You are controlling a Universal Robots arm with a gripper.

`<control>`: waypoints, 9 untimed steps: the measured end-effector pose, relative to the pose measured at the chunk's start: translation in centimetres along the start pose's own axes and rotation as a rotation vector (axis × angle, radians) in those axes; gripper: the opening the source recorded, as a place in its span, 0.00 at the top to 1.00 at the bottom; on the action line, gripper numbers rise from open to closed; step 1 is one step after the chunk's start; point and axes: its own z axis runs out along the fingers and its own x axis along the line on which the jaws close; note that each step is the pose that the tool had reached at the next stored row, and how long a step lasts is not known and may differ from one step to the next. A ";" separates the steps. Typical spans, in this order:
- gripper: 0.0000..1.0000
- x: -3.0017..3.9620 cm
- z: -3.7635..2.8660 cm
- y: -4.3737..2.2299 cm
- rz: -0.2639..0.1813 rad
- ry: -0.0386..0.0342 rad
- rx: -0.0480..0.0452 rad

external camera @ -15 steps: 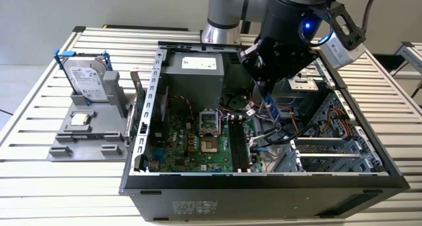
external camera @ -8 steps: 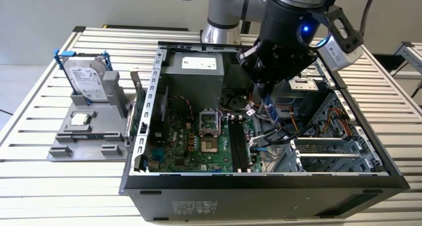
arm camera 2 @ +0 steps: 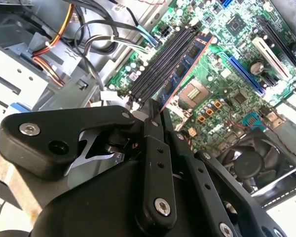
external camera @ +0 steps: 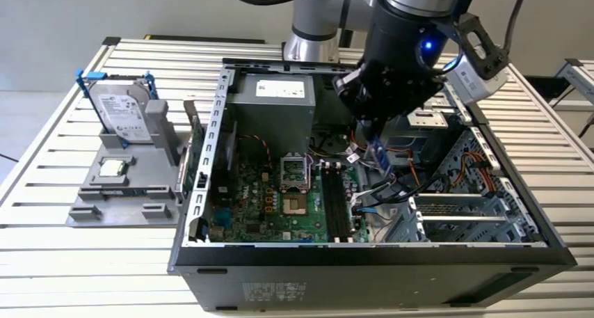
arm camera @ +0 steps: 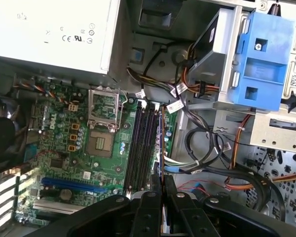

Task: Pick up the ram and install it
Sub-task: 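Insert the ram into the slot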

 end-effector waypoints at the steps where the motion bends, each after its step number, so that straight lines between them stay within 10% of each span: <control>1: 1.00 0.00 0.06 0.00 0.000 0.0001 0.0004; 9: 1.00 0.01 0.51 0.00 0.000 0.0004 0.0027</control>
